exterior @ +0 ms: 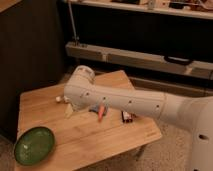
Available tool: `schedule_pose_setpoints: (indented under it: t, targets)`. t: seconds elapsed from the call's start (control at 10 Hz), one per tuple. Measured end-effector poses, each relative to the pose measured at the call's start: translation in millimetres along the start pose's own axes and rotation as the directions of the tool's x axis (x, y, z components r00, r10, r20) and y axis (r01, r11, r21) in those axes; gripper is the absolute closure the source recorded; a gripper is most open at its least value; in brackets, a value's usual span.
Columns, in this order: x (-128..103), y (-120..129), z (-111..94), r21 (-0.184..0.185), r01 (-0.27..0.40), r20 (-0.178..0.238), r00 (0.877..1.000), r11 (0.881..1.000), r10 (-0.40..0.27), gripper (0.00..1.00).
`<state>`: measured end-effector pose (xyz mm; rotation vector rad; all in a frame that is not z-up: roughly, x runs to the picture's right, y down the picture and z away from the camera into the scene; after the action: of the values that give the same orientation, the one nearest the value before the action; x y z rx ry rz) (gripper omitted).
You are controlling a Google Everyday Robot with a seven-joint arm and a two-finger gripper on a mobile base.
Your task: Pick up the ceramic bowl
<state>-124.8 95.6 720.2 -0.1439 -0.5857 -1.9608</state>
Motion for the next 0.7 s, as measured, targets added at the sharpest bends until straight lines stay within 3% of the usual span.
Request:
schedule_pose_setpoints:
  t: [0.1, 0.2, 0.3, 0.5, 0.6, 0.7]
  targets:
    - [0.4, 0.1, 1.8, 0.009, 0.0, 0.0, 1.0, 1.0, 0.0, 0.2]
    - [1.3, -4.1, 8.0, 0.05, 0.003, 0.002, 1.0, 0.999, -0.003, 0.2]
    - [3.0, -13.3, 19.0, 0.121, 0.014, 0.003, 1.0, 0.993, -0.015, 0.2]
    - [4.3, -55.4, 45.2, 0.287, 0.055, 0.011, 0.998, 0.956, -0.061, 0.2]
    - [3.1, -75.5, 51.9, 0.34, 0.075, 0.01, 0.996, 0.938, -0.083, 0.2]
    - [0.9, -100.5, 60.5, 0.399, 0.1, 0.011, 0.993, 0.912, -0.114, 0.2]
